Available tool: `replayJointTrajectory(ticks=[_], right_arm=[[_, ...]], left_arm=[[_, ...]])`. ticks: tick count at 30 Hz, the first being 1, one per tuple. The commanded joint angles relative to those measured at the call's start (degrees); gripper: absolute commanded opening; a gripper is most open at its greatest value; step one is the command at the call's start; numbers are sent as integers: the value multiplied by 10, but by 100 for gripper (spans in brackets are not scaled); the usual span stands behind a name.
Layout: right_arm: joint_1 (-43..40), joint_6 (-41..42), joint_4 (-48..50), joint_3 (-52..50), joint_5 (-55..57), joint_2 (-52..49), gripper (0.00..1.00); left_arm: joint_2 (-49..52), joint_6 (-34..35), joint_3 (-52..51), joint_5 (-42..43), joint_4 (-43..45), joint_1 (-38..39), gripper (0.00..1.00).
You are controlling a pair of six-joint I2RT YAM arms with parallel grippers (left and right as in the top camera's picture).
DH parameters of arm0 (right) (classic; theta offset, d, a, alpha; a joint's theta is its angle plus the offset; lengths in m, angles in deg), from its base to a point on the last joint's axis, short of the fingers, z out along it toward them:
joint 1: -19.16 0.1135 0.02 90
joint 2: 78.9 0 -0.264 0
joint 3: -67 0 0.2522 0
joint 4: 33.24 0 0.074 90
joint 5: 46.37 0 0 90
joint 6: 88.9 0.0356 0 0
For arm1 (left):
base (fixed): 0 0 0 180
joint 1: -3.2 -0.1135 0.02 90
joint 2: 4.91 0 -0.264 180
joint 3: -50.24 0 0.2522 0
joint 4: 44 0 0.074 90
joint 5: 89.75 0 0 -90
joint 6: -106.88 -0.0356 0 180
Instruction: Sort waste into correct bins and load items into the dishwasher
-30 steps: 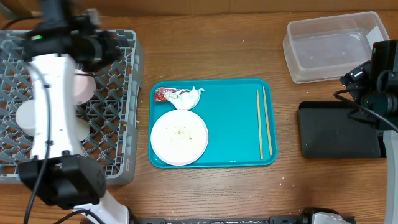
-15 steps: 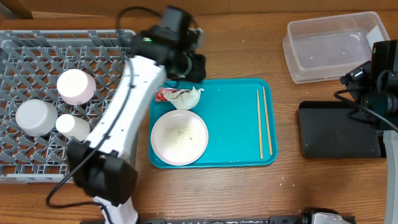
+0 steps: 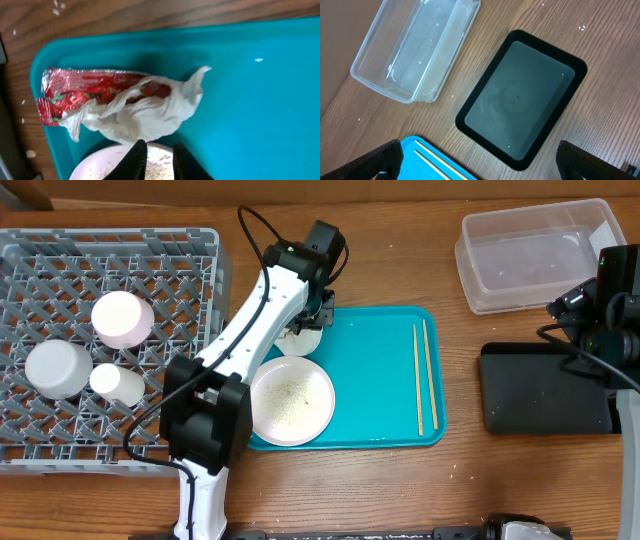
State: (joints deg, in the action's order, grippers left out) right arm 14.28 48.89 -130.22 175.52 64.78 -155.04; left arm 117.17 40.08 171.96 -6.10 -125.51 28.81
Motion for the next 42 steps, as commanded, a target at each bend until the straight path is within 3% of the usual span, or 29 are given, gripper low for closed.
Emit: replayJointTrajectory(ticks=[1,4,13,15,27,30,42], right_arm=[[-3,2,2,5,2,1,100],[-3,2,2,5,2,1,100],[-3,2,2,5,2,1,100],[-3,2,2,5,2,1,100],[-3,2,2,5,2,1,100],[-3,2,2,5,2,1,100],[-3,2,2,5,2,1,100]], left_arm=[[4,14,-2,-24,-8,-10,27],[4,12,-2,-36,-13,-15,47],[4,12,-2,-46,-36,-24,81],[4,12,-2,-42,-43,-24,85],[4,12,-2,15,-57,-23,95],[4,12,-2,14,-57,-23,83],[4,12,-25,14,-35,-23,74]])
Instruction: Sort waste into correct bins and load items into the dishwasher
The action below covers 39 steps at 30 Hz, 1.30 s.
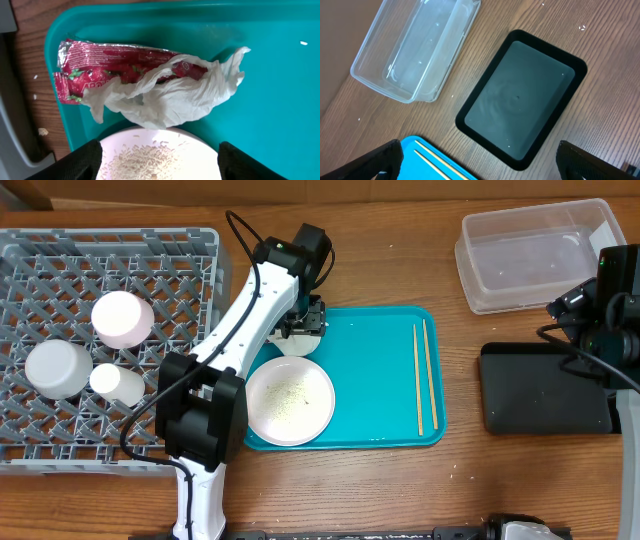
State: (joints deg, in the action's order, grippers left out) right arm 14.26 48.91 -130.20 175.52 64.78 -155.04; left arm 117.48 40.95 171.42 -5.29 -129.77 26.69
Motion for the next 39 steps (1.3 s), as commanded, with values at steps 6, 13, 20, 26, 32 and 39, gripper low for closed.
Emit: replayJointTrajectory(ticks=[6,13,20,26,32,39], right_arm=[[-3,2,2,5,2,1,100],[-3,2,2,5,2,1,100],[-3,2,1,5,2,1,100],[-3,2,2,5,2,1,100],[-3,2,1,5,2,1,100],[-3,2,2,5,2,1,100]], left_arm=[[1,4,-38,7,19,-2,69],[-3,4,-35,26,20,-2,49],[-49,-9,40,73,-13,-2,51],[-127,-10,49,76,-12,-2,56],[-147,-9,48,103,-25,6,64],[-143,-33,48,126,-31,14,100]])
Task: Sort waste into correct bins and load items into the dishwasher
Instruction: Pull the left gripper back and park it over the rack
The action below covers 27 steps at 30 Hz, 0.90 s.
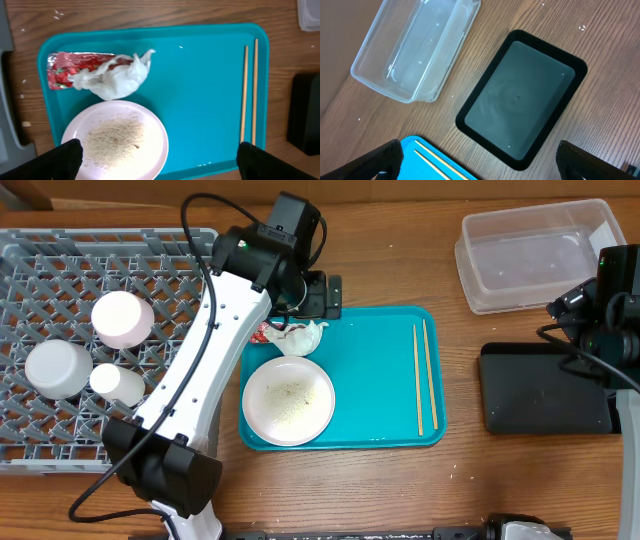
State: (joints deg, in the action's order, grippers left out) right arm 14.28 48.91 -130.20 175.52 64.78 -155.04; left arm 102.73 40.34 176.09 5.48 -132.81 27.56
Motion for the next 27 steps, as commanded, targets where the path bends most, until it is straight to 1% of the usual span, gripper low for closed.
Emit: replayJointTrajectory(ticks=[1,4,7,10,13,16,18,23,27], right_arm=[[-3,2,2,5,2,1,100],[-3,2,2,5,2,1,99],[-3,2,2,5,2,1,100],[-3,2,2,5,2,1,100],[-3,4,4,5,2,1,100],[-3,7,74,5,0,2,100],[-3,7,101,5,-11,2,100],[-3,7,112,5,-95,2,100],[-3,-4,138,4,-230,0,100]], left_arm=[[3,-29,2,16,-2,3,100],[-5,-24,2,16,-3,-10,100],[-32,-24,3,-5,-1,-62,100],[-46,-10,3,-42,-28,-116,100],[-50,-1,3,-43,-51,-165,100],[-48,-1,3,-43,-66,-211,100],[-48,-1,3,-43,-70,-231,100],[-48,-1,2,-43,-74,-266,100],[-48,-1,2,-43,-74,-271,100]])
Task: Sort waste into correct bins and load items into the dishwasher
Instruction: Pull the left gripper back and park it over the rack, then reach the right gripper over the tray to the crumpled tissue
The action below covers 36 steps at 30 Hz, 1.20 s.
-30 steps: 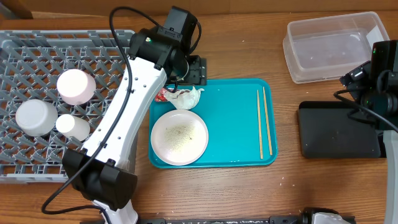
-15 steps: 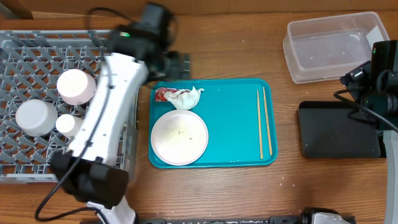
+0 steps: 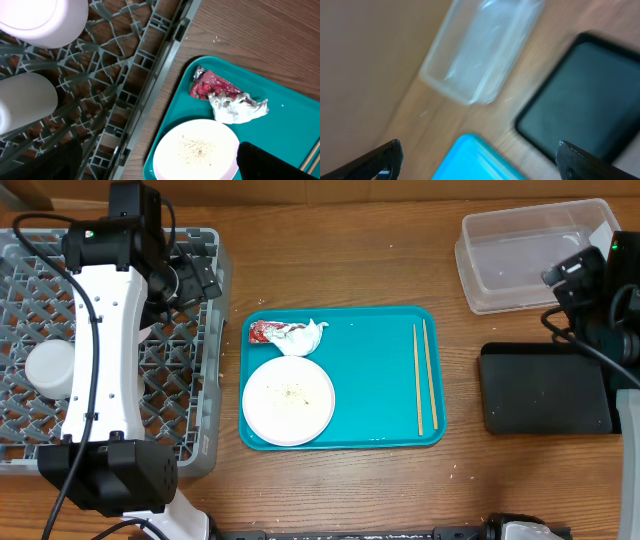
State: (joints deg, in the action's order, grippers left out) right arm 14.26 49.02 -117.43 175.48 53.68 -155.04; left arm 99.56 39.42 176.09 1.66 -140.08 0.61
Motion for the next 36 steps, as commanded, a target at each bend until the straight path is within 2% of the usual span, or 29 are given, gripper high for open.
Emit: replayJointTrajectory(ticks=[1,3,7,12,18,24,30,36], right_arm=[[0,-20,10,5,-155,-3,100],[16,-79,10,-2,-207,-12,100],[67,-122,5,-30,-187,-42,100],[113,-122,4,-53,-170,-110,100],[131,-123,-8,-53,-178,-174,100],[131,-129,-16,-52,-197,-176,100],[141,-129,63,-53,-322,-176,100],[214,-139,148,-53,-326,-179,100]], left_arm=[[-16,8,3,-5,-1,-1,100],[-16,9,2,-1,3,0,100],[-16,8,2,16,7,0,100],[-16,8,2,16,7,0,100],[-16,8,2,16,6,0,100],[-16,9,2,21,5,0,100],[-16,9,3,78,12,0,100],[-16,8,2,83,11,0,100]])
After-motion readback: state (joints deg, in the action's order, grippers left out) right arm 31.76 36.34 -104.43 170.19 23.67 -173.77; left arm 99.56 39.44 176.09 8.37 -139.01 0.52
